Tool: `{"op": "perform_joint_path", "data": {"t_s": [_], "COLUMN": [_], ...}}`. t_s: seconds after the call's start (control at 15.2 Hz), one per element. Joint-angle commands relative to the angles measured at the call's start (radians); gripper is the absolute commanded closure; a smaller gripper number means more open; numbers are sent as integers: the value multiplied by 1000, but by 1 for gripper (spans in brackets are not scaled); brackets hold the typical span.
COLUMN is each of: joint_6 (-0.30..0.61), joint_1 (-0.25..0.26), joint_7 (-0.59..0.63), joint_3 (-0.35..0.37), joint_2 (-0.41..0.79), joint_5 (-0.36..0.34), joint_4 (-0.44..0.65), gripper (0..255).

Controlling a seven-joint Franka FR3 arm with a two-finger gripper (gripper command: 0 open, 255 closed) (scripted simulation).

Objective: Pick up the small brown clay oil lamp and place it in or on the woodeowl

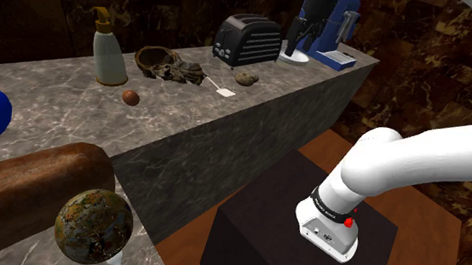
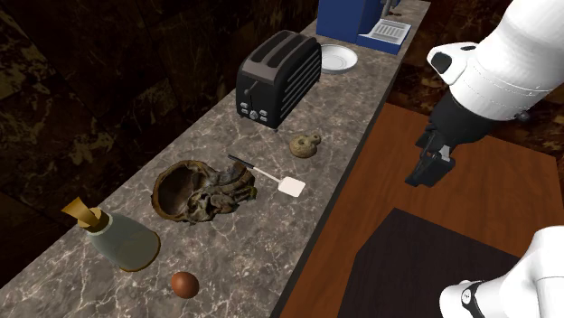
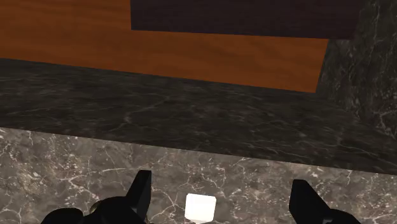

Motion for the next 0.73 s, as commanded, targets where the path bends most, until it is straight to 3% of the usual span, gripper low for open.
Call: {"op": "perform_joint_path", "data": {"t_s": [0.0,0.4,0.66], "joint_6": [0,278,466], "joint_1": [0,-39,-38], "joint_7": [0,-13,-53], "joint_3": [0,-170,-290], "joint_2": [0,37,92], "joint_5": [0,98,196], "joint_4": [0,-112,-171], "gripper": [0,0,0]}}
